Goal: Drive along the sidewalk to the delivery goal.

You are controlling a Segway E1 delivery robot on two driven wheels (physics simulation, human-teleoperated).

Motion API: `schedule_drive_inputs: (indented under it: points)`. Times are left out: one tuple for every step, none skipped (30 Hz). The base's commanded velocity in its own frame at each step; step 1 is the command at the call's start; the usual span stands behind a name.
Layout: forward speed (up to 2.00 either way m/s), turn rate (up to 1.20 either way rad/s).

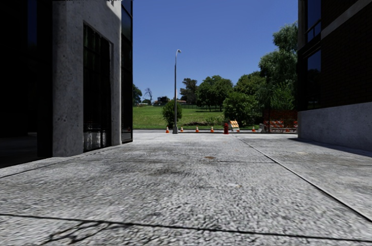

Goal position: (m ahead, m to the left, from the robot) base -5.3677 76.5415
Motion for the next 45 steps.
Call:
schedule_drive_inputs:
  points:
    - [2.00,0.00]
    - [2.00,0.00]
    - [2.00,0.00]
    - [2.00,0.00]
    - [2.00,0.00]
    - [2.00,0.00]
    - [2.00,0.00]
    - [2.00,0.00]
    - [2.00,0.00]
    - [2.00,0.00]
    - [2.00,0.00]
    - [2.00,0.00]
    - [2.00,0.00]
    - [2.00,0.00]
    - [2.00,0.00]
    - [2.00,0.00]
    - [2.00,0.00]
    - [2.00,0.00]
    - [2.00,0.00]
    - [2.00,0.00]
    - [2.00,0.00]
    - [2.00,0.00]
    - [2.00,0.00]
    - [2.00,0.00]
    - [2.00,0.00]
    - [2.00,0.00]
    - [2.00,0.00]
    - [2.00,0.00]
    - [2.00,0.00]
    - [2.00,0.00]
    - [2.00,0.00]
    - [2.00,0.00]
    - [2.00,0.00]
    - [2.00,0.00]
    - [2.00,0.00]
    - [2.00,0.00]
    - [2.00,0.00]
    - [2.00,0.00]
    - [2.00,0.00]
    - [2.00,0.00]
    - [2.00,0.00]
    - [2.00,0.00]
    - [2.00,0.00]
    - [2.00,0.00]
    - [2.00,0.00]
